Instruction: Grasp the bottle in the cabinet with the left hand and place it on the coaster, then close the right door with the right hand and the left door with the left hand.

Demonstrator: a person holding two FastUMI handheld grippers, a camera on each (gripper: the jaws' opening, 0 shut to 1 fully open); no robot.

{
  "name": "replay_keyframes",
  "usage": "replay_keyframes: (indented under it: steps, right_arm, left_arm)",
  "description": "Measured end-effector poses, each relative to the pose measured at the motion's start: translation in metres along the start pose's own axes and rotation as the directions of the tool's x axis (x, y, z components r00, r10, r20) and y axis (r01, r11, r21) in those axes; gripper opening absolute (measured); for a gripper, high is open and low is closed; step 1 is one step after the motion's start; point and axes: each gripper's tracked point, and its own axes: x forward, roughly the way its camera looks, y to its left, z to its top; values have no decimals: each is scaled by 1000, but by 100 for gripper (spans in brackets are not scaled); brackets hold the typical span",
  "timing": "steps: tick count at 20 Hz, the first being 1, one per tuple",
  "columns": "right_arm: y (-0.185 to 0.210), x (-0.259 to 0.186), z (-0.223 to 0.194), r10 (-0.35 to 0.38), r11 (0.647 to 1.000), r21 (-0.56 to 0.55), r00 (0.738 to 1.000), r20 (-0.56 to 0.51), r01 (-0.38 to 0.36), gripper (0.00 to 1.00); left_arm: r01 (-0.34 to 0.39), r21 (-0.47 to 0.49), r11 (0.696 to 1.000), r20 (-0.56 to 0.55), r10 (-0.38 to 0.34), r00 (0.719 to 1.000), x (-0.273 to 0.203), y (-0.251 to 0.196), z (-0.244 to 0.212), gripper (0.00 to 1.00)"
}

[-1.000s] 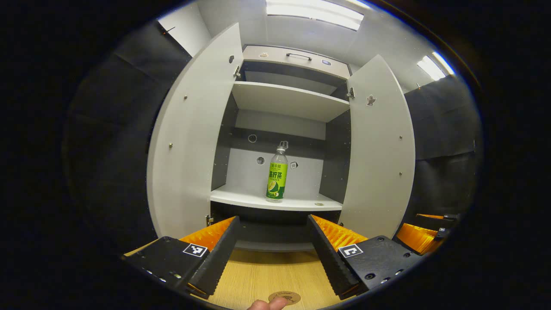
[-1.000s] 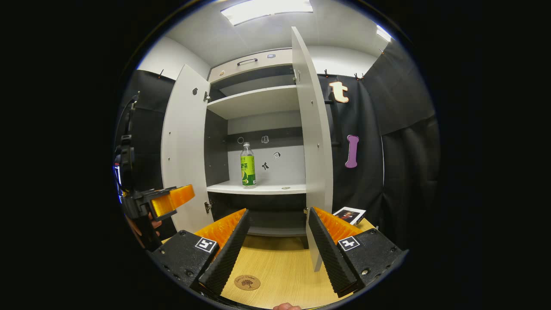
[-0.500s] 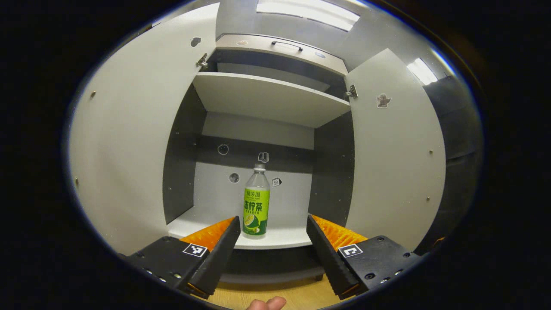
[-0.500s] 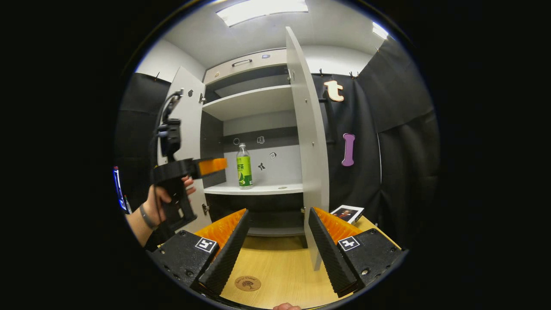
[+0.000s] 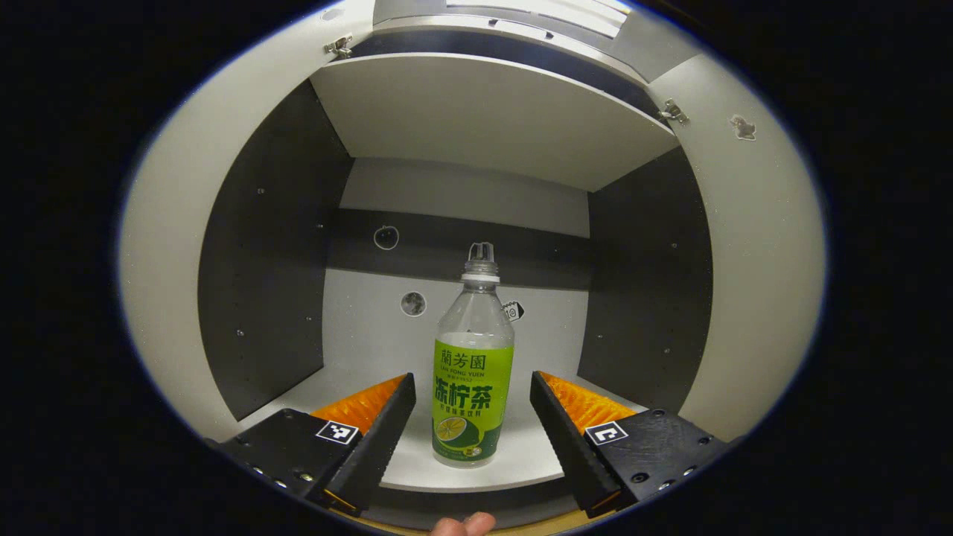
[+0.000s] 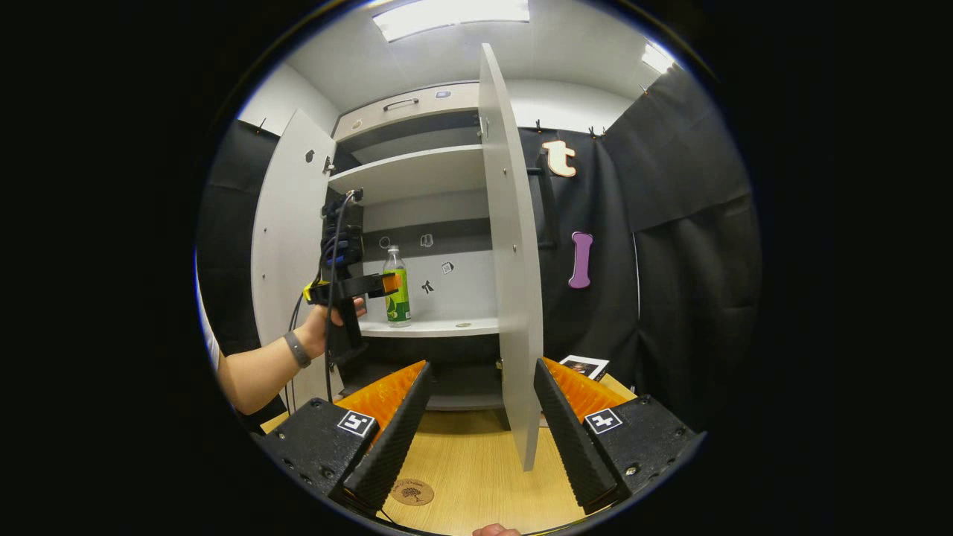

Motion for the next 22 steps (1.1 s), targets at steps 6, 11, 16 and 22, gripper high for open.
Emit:
replay_keyframes:
  steps: [6,11,16,22]
  right_arm:
    - [-4,5,0,-29,999,12,1000,-5,29,84]
    - [-5,5,0,-29,999,20,1000,-4,30,84]
    - [-4,5,0,-21,999,27,1000,-4,21,84]
    - [2,6,3,39,999,31,999,-2,-39,84]
  left_arm:
    - [-33,84,996,-4,34,999,41,6,-3,95]
    - [-58,66,996,13,57,998,46,10,1,74]
    - [-63,69,996,43,61,997,21,15,21,75]
    - [-34,70,997,81,28,996,-51,14,43,71]
